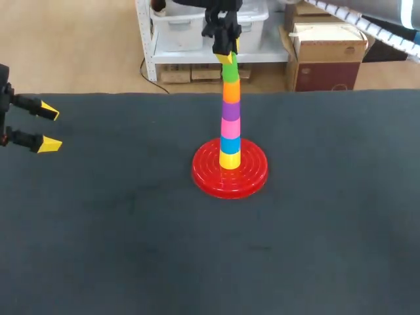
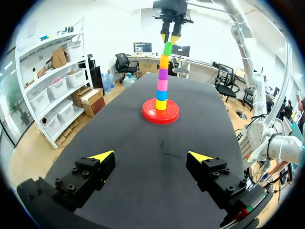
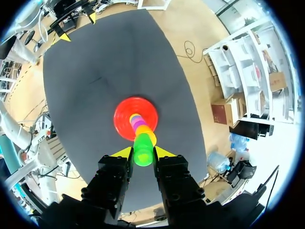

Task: Pick up and stack the cylinders on the red base in this order: pink,purple,orange,green

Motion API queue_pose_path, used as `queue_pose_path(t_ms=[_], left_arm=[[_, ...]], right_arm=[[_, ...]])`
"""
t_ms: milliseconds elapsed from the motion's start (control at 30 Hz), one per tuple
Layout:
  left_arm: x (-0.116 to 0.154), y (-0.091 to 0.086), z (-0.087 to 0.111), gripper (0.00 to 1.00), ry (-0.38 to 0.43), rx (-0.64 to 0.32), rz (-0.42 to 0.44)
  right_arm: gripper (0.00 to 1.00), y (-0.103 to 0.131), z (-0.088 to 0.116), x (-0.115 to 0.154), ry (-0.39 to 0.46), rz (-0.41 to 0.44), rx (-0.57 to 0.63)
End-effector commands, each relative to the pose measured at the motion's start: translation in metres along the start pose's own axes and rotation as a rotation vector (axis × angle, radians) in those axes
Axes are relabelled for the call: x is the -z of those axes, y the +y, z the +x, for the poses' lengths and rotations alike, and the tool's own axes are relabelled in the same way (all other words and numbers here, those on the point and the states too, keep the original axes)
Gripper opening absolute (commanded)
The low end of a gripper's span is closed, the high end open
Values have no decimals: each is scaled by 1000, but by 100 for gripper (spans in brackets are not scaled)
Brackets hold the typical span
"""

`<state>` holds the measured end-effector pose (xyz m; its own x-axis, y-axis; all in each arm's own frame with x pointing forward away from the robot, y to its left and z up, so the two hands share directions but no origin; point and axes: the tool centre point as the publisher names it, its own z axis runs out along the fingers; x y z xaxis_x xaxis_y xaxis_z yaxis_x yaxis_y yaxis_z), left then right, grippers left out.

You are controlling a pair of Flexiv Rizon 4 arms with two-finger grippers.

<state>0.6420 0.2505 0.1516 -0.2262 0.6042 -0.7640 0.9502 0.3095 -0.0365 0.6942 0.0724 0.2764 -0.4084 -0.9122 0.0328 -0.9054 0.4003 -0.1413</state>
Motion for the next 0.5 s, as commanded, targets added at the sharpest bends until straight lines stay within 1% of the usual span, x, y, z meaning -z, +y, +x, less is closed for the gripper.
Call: queue_pose_path(t_ms=[33, 233, 333, 500], left_arm=[[0, 1, 1, 100, -4, -3, 0], [0, 1, 1, 100, -4, -3, 0], [0, 1, 1, 100, -4, -3, 0], [0, 1, 1, 100, -4, -3, 0]], right_arm=[[0, 3, 5, -4, -409, 120, -3], [0, -2, 4, -3, -408, 120, -6], [0, -4, 6, -7, -413, 103, -15], [0, -7, 6, -16, -445, 54, -26]])
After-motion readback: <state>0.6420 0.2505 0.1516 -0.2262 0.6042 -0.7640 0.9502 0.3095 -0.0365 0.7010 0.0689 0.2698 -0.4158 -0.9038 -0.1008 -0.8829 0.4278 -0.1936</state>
